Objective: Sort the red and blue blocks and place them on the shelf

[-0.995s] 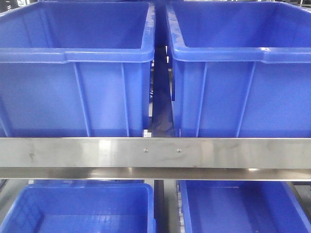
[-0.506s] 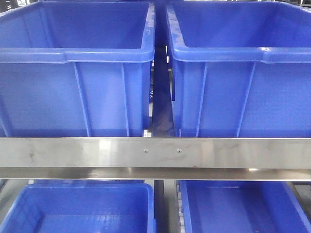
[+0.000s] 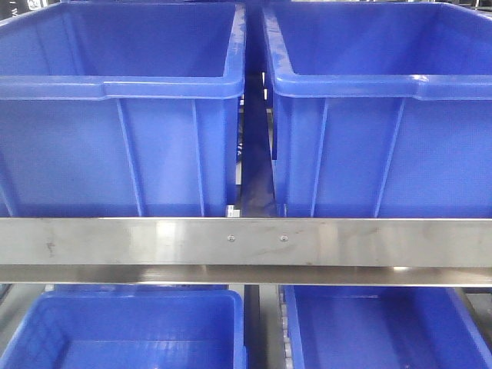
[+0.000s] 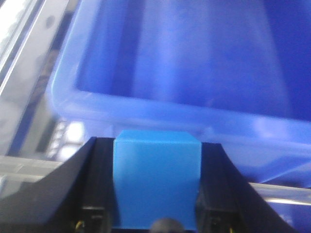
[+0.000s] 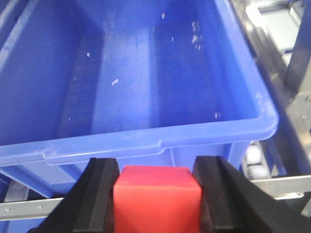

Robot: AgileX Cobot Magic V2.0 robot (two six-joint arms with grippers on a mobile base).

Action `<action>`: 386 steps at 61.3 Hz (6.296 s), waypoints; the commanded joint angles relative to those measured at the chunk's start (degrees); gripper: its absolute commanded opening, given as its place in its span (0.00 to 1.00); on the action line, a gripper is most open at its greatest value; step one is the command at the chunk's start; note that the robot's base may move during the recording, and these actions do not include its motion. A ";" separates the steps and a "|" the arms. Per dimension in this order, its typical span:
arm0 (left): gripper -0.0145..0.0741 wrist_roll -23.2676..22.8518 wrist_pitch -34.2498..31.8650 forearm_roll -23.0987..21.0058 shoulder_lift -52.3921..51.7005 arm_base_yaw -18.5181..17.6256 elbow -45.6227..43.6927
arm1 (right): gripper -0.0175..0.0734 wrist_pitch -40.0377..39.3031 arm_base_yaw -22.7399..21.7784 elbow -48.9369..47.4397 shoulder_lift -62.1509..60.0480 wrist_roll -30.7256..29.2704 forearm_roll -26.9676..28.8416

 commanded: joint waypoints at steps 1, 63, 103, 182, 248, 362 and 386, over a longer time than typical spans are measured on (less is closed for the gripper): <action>0.25 0.49 -4.58 -0.69 -0.38 -2.32 -4.86 | 0.26 -8.77 -0.31 -2.47 1.23 -0.40 -0.17; 0.40 0.64 -5.63 -0.25 39.63 -5.73 -41.13 | 0.49 -13.51 3.11 -39.71 50.91 -2.97 -8.52; 0.80 0.64 -2.01 -2.26 40.09 -5.73 -41.13 | 0.73 -13.83 2.92 -39.76 51.07 -2.91 -8.50; 0.26 0.64 -18.02 -2.32 -2.33 -5.73 -0.28 | 0.27 -10.25 2.92 2.96 -1.28 -2.91 -7.48; 0.26 0.64 -22.64 -2.32 -5.18 -5.73 4.58 | 0.27 -10.43 2.92 3.04 -1.28 -2.91 -7.49; 0.26 0.64 -22.64 -2.32 -5.18 -5.73 4.58 | 0.27 -10.43 2.92 3.04 -1.28 -2.91 -7.49; 0.26 0.64 -22.64 -2.32 -5.18 -5.73 4.58 | 0.27 -10.43 2.92 3.04 -1.28 -2.91 -7.49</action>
